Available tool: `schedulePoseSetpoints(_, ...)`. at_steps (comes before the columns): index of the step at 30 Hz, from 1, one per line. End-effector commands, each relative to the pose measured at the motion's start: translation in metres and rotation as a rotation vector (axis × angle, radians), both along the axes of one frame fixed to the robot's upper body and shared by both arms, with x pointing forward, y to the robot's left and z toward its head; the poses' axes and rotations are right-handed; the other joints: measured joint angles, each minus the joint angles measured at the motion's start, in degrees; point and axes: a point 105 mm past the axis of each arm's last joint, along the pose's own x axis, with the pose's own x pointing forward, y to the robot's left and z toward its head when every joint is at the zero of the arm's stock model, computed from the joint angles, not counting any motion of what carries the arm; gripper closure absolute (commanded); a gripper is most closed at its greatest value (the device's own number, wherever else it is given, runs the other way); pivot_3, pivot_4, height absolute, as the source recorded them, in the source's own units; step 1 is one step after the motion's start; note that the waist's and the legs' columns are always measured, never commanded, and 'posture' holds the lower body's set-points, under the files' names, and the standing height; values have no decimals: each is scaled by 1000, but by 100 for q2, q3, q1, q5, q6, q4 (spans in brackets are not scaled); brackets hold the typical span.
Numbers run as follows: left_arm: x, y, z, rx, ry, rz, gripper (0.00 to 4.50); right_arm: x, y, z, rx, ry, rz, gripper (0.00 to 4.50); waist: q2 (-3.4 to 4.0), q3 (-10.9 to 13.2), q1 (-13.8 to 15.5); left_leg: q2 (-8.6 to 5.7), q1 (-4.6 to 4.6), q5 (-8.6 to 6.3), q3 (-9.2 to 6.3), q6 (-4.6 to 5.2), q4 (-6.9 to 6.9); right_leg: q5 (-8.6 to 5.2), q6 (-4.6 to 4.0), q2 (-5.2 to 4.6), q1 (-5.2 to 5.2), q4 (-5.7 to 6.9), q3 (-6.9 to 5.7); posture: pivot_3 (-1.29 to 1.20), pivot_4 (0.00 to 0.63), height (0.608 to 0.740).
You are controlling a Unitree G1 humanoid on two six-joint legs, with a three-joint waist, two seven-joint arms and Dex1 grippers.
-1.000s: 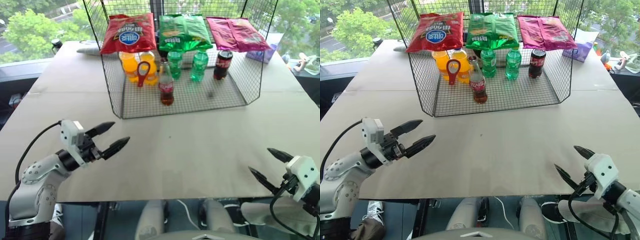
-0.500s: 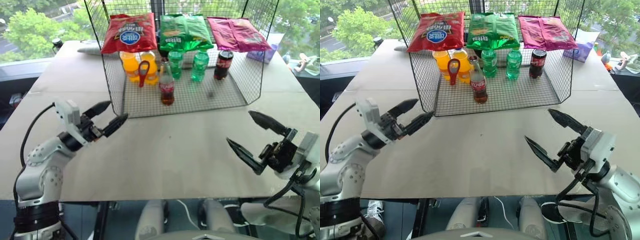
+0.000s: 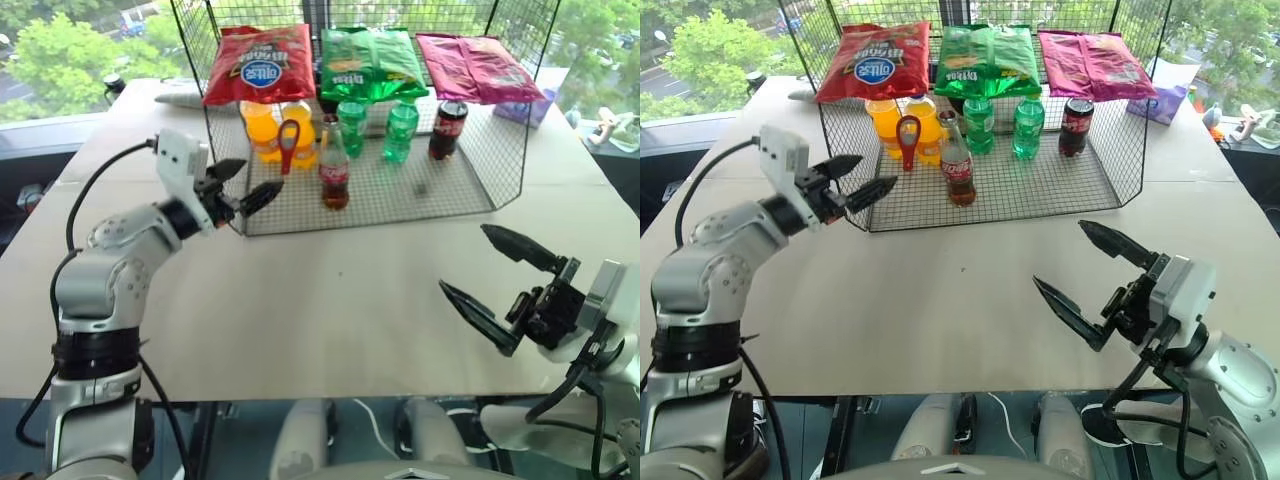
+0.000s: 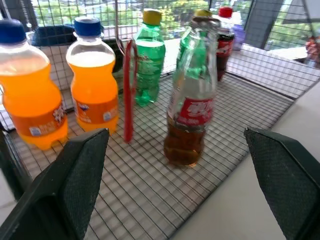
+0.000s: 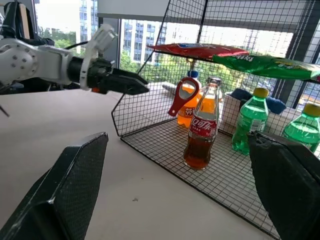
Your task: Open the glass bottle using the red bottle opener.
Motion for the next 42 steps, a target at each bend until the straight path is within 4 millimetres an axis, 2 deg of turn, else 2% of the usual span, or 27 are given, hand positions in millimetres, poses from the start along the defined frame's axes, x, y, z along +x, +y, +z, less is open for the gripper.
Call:
schedulePoseSetpoints(1, 14, -7, 6, 27, -10, 85, 29, -4, 0, 4, -3, -47, -9, 0, -3, 1, -1, 0, 0, 0, 1, 0, 0, 0, 0, 3, 0, 0, 1, 0, 150, 740)
schedulePoseSetpoints(16, 53, -31, 5, 39, -4, 116, 29, -2, 8, 7, 12, -53, -55, 0, -12, 6, 1, -1, 1, 2, -5, -1, 11, 2, 1, 12, 5, 7, 5, 0, 150, 740)
schedulePoseSetpoints(19, 61, -36, 4, 39, -13, 105, 859, 0, 8, 9, 11, -52, -63, 0, -14, 7, 4, -1, 0, 2, -7, -1, 10, 3, -1, 13, 6, 7, 4, 0, 150, 740)
schedulePoseSetpoints(23, 66, -38, 8, 35, -38, 88, 2684, 1, 8, 9, 6, -46, -70, 0, -18, 10, -1, -2, -1, 2, -5, 0, 10, 14, -11, 13, 5, 7, 4, 0, 150, 740)
schedulePoseSetpoints(24, 66, -38, 8, 35, -40, 89, 2909, 1, 7, 9, 5, -44, -74, 0, -19, 10, -1, -2, -1, 2, -5, 0, 10, 15, -10, 13, 5, 7, 4, 0, 150, 740)
schedulePoseSetpoints(27, 65, -35, 10, 35, -48, 89, 4278, 2, 6, 9, -2, -35, -80, 0, -20, 11, -3, -2, -1, 2, -5, 0, 10, 20, -1, 14, 5, 7, 4, 0, 150, 740)
schedulePoseSetpoints(28, 65, -34, 10, 35, -52, 89, 4405, 2, 6, 8, -3, -33, -79, 0, -20, 11, -2, -2, -1, 2, -5, 0, 10, 20, -1, 13, 5, 7, 5, 0, 150, 740)
schedulePoseSetpoints(37, 45, -31, 14, 4, -91, 0, 4405, 6, 8, 3, -7, 4, -69, 0, -23, 12, -10, 0, -1, 2, -6, 0, 10, 23, -2, 14, 5, 8, 4, 0, 150, 740)
schedulePoseSetpoints(40, 36, -22, 14, 7, -93, -11, 4405, 9, 7, 3, -14, 7, -81, 0, -23, 12, -9, 1, 0, 2, -7, 0, 11, 22, -2, 14, 6, 10, 4, 0, 150, 740)
schedulePoseSetpoints(42, 28, -18, 14, -8, -82, -44, 4405, 15, 4, -6, -35, 70, -119, 0, -23, 12, -18, 1, 2, 2, -5, 0, 12, 21, -4, 13, 6, 10, 6, 0, 150, 740)
